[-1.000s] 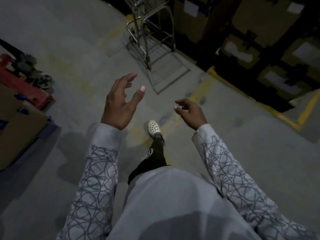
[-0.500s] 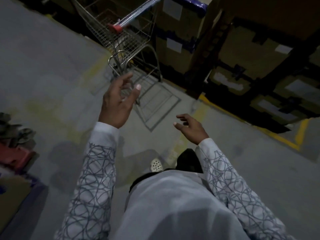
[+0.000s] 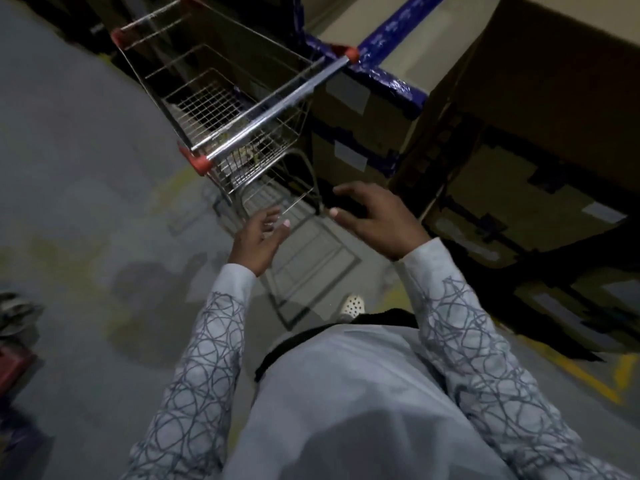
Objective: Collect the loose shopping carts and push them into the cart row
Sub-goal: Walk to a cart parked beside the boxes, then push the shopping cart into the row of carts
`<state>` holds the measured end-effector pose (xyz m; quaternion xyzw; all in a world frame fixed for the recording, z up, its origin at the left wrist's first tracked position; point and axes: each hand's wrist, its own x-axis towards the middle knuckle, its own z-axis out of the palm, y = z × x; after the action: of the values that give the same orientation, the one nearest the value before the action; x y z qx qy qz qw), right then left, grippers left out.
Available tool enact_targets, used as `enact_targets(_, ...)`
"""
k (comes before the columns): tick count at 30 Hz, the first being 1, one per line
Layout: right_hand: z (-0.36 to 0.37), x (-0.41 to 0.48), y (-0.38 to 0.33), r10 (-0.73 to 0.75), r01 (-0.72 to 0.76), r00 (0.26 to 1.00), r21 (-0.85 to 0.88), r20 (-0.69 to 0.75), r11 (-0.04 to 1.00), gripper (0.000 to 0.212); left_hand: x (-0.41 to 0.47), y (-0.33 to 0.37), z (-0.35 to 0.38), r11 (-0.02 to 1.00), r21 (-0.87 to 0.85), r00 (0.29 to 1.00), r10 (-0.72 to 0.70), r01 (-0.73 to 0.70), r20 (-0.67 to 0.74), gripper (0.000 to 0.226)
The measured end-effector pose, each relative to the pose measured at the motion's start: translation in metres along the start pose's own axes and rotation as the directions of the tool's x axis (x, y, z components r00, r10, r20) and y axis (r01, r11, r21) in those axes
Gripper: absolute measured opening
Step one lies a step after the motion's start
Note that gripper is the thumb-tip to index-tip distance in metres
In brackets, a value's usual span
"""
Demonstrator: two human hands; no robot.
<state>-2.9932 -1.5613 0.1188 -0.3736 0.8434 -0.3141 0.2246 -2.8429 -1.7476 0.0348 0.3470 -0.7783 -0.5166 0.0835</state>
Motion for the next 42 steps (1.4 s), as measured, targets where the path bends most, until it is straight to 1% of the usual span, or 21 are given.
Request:
enact_targets(2, -0.035, 0.037, -0.004, -0.053, 0.051, 0.998, -0.032, -0.041, 0.998, 0.044, 0.027, 0.019, 0.003, 1.0, 0.021, 1.0, 0.012, -0.012, -0.027, 0.039)
enact_targets(5, -0.06, 0.092, -0.007, -0.083, 0.081, 0.995, -0.026, -0.054, 0.996, 0.043, 0.066, 0.045, -0.005, 0.996, 0.091, 0.987, 0.036, -0.022, -0.158, 0.049)
enact_targets(7, -0.062, 0.128, -0.004, -0.113, 0.113, 0.994, -0.011, -0.014, 0.994, 0.042, 0.094, 0.058, -0.015, 0.985, 0.167, 0.969, 0.092, -0.054, -0.229, 0.052)
enact_targets(9, -0.06, 0.163, -0.001, -0.137, 0.138, 0.99, -0.028, 0.043, 0.99, 0.041, 0.122, 0.073, -0.028, 0.97, 0.223, 0.948, 0.157, -0.096, -0.276, 0.046)
enact_targets(11, -0.053, 0.198, 0.005, -0.156, 0.162, 0.984, -0.067, 0.087, 0.984, 0.045, 0.149, 0.083, -0.042, 0.961, 0.249, 0.929, 0.196, -0.119, -0.313, 0.039)
enact_targets(14, -0.039, 0.254, 0.011, -0.194, 0.21, 0.972, -0.122, 0.132, 0.97, 0.049, 0.187, 0.08, -0.06, 0.951, 0.275, 0.895, 0.24, -0.14, -0.376, 0.042)
enact_targets(15, -0.034, 0.272, 0.013, -0.199, 0.217, 0.971, -0.144, 0.13, 0.965, 0.05, 0.197, 0.078, -0.064, 0.963, 0.246, 0.901, 0.205, -0.114, -0.383, 0.045)
enact_targets(16, -0.029, 0.288, 0.017, -0.206, 0.225, 0.971, -0.176, 0.119, 0.959, 0.052, 0.205, 0.074, -0.065, 0.978, 0.202, 0.918, 0.133, -0.059, -0.374, 0.049)
enact_targets(18, -0.019, 0.318, 0.029, -0.239, 0.262, 0.965, -0.302, 0.112, 0.917, 0.058, 0.222, 0.07, -0.066, 0.98, 0.156, 0.956, -0.075, 0.124, -0.285, 0.058)
enact_targets(19, -0.012, 0.331, 0.037, -0.259, 0.282, 0.959, -0.379, 0.113, 0.881, 0.056, 0.232, 0.067, -0.064, 0.947, 0.224, 0.961, -0.185, 0.231, -0.207, 0.059)
enact_targets(20, -0.006, 0.344, 0.043, -0.287, 0.303, 0.952, -0.444, 0.105, 0.843, 0.049, 0.24, 0.064, -0.062, 0.885, 0.344, 0.949, -0.281, 0.313, -0.142, 0.059)
enact_targets(21, 0.0, 0.356, 0.046, -0.316, 0.313, 0.946, -0.479, 0.076, 0.82, 0.036, 0.246, 0.064, -0.059, 0.798, 0.48, 0.928, -0.353, 0.366, -0.121, 0.056)
enact_targets(22, 0.004, 0.365, 0.044, -0.328, 0.304, 0.944, -0.511, 0.046, 0.804, 0.024, 0.251, 0.065, -0.054, 0.711, 0.59, 0.915, -0.378, 0.384, -0.14, 0.05)
enact_targets(23, 0.006, 0.373, 0.042, -0.332, 0.295, 0.943, -0.551, 0.035, 0.781, 0.017, 0.255, 0.067, -0.049, 0.65, 0.656, 0.914, -0.367, 0.384, -0.172, 0.044)
enact_targets(24, 0.006, 0.379, 0.04, -0.325, 0.288, 0.945, -0.585, 0.044, 0.758, 0.018, 0.259, 0.068, -0.044, 0.616, 0.687, 0.917, -0.342, 0.385, -0.207, 0.041)
enact_targets(27, 0.008, 0.391, 0.039, -0.319, 0.307, 0.943, -0.633, 0.099, 0.71, 0.022, 0.257, 0.073, -0.035, 0.567, 0.694, 0.892, -0.351, 0.444, -0.284, 0.036)
enact_targets(30, 0.008, 0.402, 0.038, -0.299, 0.344, 0.937, -0.633, 0.181, 0.694, 0.025, 0.264, 0.072, -0.037, 0.551, 0.659, 0.858, -0.375, 0.511, -0.351, 0.035)
enact_targets(34, 0.007, 0.421, 0.036, -0.307, 0.356, 0.931, -0.663, 0.195, 0.659, 0.029, 0.273, 0.073, -0.036, 0.549, 0.605, 0.817, -0.395, 0.577, -0.421, 0.038)
enact_targets(37, 0.003, 0.435, 0.031, -0.3, 0.394, 0.917, -0.699, 0.261, 0.596, 0.035, 0.281, 0.081, -0.035, 0.545, 0.578, 0.795, -0.419, 0.607, -0.439, 0.034)
enact_targets(40, -0.005, 0.441, 0.027, -0.295, 0.415, 0.909, -0.704, 0.294, 0.576, 0.038, 0.284, 0.09, -0.032, 0.522, 0.574, 0.776, -0.432, 0.631, -0.46, 0.037)
enact_targets(42, -0.007, 0.44, 0.026, -0.26, 0.428, 0.904, -0.701, 0.34, 0.57, 0.042, 0.281, 0.095, -0.028, 0.508, 0.574, 0.766, -0.429, 0.642, -0.478, 0.03)
